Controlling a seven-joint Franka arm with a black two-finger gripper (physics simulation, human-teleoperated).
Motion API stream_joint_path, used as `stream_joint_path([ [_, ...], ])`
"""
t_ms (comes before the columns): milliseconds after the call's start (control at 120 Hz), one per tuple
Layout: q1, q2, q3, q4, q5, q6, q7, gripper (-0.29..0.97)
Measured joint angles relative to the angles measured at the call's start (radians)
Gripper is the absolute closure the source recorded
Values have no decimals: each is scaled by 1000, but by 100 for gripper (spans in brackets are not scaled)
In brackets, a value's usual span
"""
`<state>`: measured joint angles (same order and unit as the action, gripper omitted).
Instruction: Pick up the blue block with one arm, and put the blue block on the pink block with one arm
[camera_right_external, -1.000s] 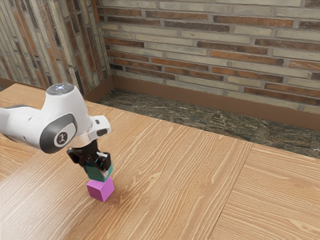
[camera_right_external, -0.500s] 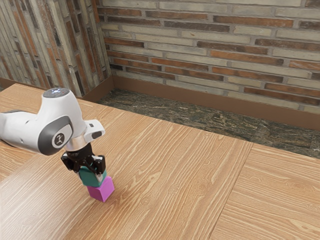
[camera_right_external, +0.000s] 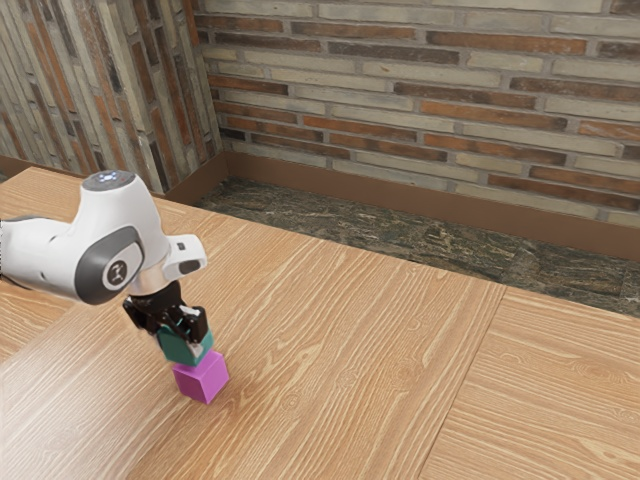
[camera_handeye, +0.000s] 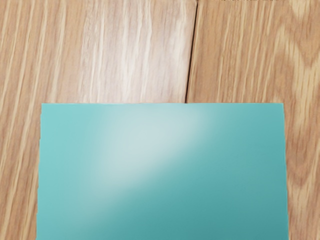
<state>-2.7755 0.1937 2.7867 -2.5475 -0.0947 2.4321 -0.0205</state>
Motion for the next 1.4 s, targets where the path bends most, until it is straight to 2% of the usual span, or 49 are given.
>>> stream_joint_path([
  [575, -37, 46, -3, -34, -17, 19, 108, 31],
  [800, -44, 81, -4, -72, -47, 20, 121, 31],
  [1400, 1, 41, 0, -53, -54, 20, 142, 31],
])
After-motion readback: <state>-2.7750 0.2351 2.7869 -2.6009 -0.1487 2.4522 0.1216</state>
